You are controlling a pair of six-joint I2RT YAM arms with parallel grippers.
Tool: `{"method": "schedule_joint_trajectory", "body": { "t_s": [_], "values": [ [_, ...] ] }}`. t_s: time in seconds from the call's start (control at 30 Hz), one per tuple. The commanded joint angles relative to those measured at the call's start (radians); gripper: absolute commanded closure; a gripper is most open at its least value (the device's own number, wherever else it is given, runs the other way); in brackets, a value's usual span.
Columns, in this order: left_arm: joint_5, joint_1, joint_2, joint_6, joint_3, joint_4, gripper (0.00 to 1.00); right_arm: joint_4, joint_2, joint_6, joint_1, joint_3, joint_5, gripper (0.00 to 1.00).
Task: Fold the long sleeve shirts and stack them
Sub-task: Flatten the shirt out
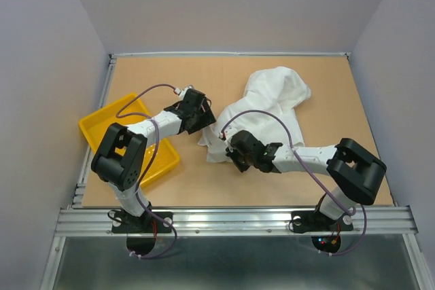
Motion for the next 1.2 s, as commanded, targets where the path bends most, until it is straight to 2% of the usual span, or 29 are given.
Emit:
{"method": "schedule_joint_trajectory", "body": {
  "t_s": [0.0,0.03,0.07,0.13,0.17,0.2,0.23,0.27,0.4,0.43,0.5,0.53,0.57,0.6,0.63,0.7,0.77,0.8,0.87,0.9,1.0,1.17],
  "values": [
    [-0.025,-0.008,0.011,-0.03,0.039,-0.02,0.3,0.064,-0.042,0.017,0.003,-0.03,-0.018,0.94],
    [-0.042,-0.009,0.017,-0.033,0.039,-0.029,0.34,0.064,-0.05,0.017,0.001,-0.031,-0.019,0.94],
    [-0.051,-0.009,0.019,-0.033,0.039,-0.032,0.43,0.064,-0.052,0.017,0.001,-0.036,-0.016,0.94],
    [-0.07,-0.009,0.019,-0.03,0.044,-0.042,0.54,0.064,-0.059,0.017,0.001,-0.041,-0.013,0.94],
    [-0.076,-0.009,0.019,-0.024,0.05,-0.048,0.69,0.064,-0.064,0.017,0.001,-0.042,-0.011,0.94],
    [-0.084,-0.009,0.019,-0.016,0.057,-0.054,0.77,0.064,-0.067,0.017,0.001,-0.044,-0.002,0.94],
    [-0.1,-0.009,0.019,-0.01,0.083,-0.066,0.93,0.064,-0.072,0.017,0.001,-0.045,0.007,0.94],
    [-0.11,-0.009,0.019,0.016,0.105,-0.074,1.0,0.064,-0.091,0.014,0.001,-0.047,0.04,0.97],
    [-0.15,-0.009,0.057,0.128,0.351,-0.16,1.0,0.038,-0.2,-0.081,-0.002,-0.024,0.278,0.99],
    [-0.159,-0.009,0.087,0.15,0.507,-0.184,1.0,0.023,-0.226,-0.106,-0.011,-0.005,0.327,0.99],
    [-0.16,-0.009,0.121,0.189,0.676,-0.236,1.0,-0.006,-0.295,-0.173,-0.051,0.09,0.473,0.99],
    [-0.156,-0.009,0.155,0.2,0.852,-0.256,1.0,-0.006,-0.312,-0.242,-0.078,0.134,0.529,0.99],
    [-0.151,-0.009,0.173,0.208,0.943,-0.263,1.0,-0.008,-0.331,-0.279,-0.089,0.224,0.647,0.99],
    [-0.142,-0.009,0.215,0.223,1.034,-0.267,1.0,-0.008,-0.352,-0.36,-0.101,0.283,0.698,0.99],
    [-0.107,-0.009,0.232,0.228,1.209,-0.272,1.0,-0.006,-0.361,-0.405,-0.112,0.333,0.738,0.99],
    [-0.02,-0.009,0.252,0.24,1.376,-0.229,1.0,0.016,-0.374,-0.55,-0.126,0.482,0.818,0.99],
    [0.048,-0.011,0.214,0.269,1.374,-0.075,1.0,0.061,-0.401,-0.641,-0.124,0.556,0.841,0.99],
    [0.124,-0.012,0.144,0.279,1.343,-0.006,1.0,0.122,-0.414,-0.713,-0.126,0.605,0.849,0.99],
    [0.145,-0.014,0.062,0.282,1.201,0.189,1.0,0.165,-0.444,-0.78,-0.124,0.671,0.838,0.99],
    [0.131,-0.014,-0.008,0.282,1.132,0.232,1.0,0.167,-0.453,-0.791,-0.126,0.691,0.828,0.99],
    [0.097,-0.011,-0.084,0.297,1.101,0.276,1.0,0.169,-0.499,-0.789,-0.124,0.717,0.766,0.99],
    [0.027,-0.011,-0.204,0.34,1.079,0.277,1.0,0.112,-0.585,-0.669,-0.124,0.723,0.59,0.99]
  ]
}}
